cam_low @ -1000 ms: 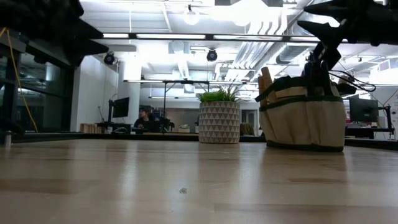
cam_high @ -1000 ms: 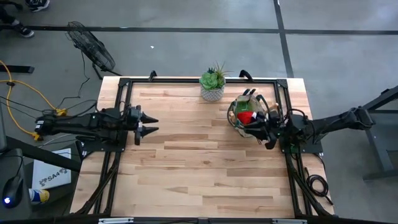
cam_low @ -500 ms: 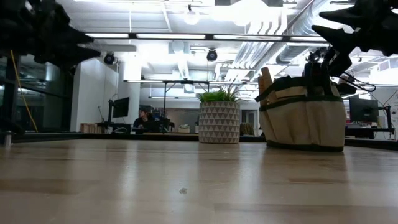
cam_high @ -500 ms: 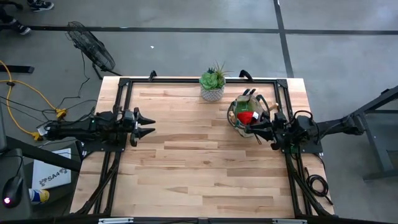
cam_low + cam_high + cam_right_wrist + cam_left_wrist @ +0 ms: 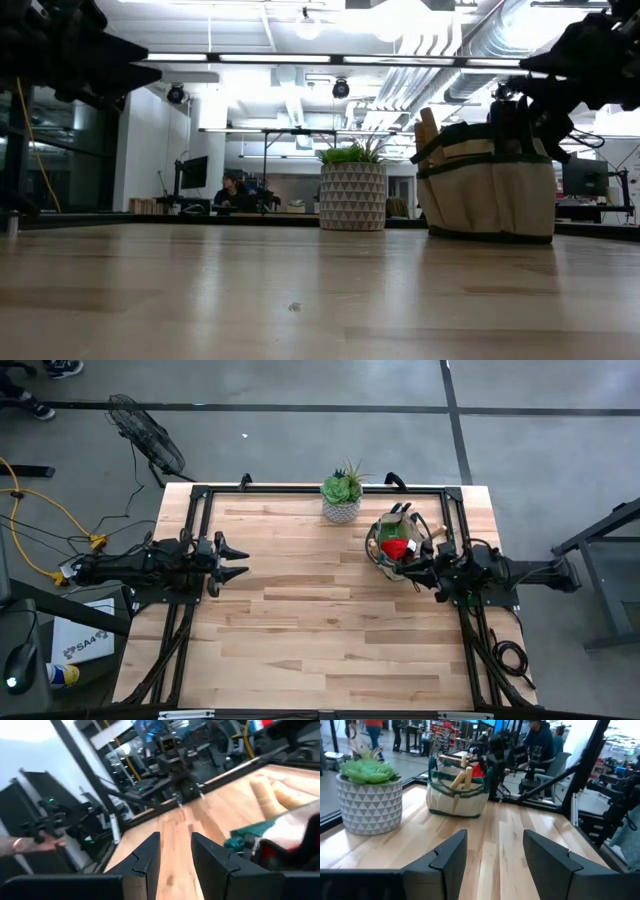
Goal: Pick & Place Garden tools in Gardening bag
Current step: Return to Home Position
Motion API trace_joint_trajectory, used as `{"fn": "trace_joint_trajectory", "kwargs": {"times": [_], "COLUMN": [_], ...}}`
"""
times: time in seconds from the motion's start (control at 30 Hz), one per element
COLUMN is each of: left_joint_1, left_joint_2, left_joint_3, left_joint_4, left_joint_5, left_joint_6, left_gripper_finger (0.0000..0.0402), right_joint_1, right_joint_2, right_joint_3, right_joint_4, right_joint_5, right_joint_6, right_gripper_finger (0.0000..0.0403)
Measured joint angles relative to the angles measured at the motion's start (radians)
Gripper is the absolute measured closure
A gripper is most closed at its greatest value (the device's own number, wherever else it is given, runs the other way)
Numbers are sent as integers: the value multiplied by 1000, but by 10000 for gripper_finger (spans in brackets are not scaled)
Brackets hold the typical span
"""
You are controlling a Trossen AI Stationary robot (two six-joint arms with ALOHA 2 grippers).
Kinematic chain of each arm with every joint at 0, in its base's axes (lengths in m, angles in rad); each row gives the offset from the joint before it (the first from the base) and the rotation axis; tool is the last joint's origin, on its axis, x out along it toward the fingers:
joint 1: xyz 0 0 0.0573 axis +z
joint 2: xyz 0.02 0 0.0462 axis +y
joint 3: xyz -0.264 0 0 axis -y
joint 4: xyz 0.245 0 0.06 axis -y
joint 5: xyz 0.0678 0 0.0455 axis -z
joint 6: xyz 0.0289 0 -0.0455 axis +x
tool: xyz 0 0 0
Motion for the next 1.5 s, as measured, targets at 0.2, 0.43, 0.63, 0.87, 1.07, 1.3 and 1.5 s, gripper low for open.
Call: {"fn": "trace_joint_trajectory", "kwargs": {"times": [0.2, 0.43, 0.63, 0.87, 1.07, 1.3, 1.5], "left_joint_1": [0, 0, 0, 0, 0, 0, 0], "left_joint_2": [0, 0, 0, 0, 0, 1, 1], "left_joint_3": [0, 0, 0, 1, 1, 1, 2], "left_joint_4": [22, 19, 20, 19, 19, 19, 19], "left_joint_5": [-16, -61, -60, -61, -61, -61, -60], "left_joint_6": [-2, -104, -102, -67, -67, -67, -67], "left_gripper_finger": [213, 213, 213, 213, 213, 213, 213], "right_joint_1": [-81, -139, -139, -140, -140, -140, -140], "right_joint_2": [-1, 0, 0, 0, 0, 0, 0], "right_joint_3": [0, 0, 0, -1, -1, -1, -1], "right_joint_4": [-29, -17, -16, -20, -21, -22, -23], "right_joint_5": [-153, -355, -411, -415, -413, -412, -412], "right_joint_6": [-3, -9, -25, -28, -28, -29, -29], "right_gripper_finger": [302, 302, 302, 302, 302, 302, 302]}}
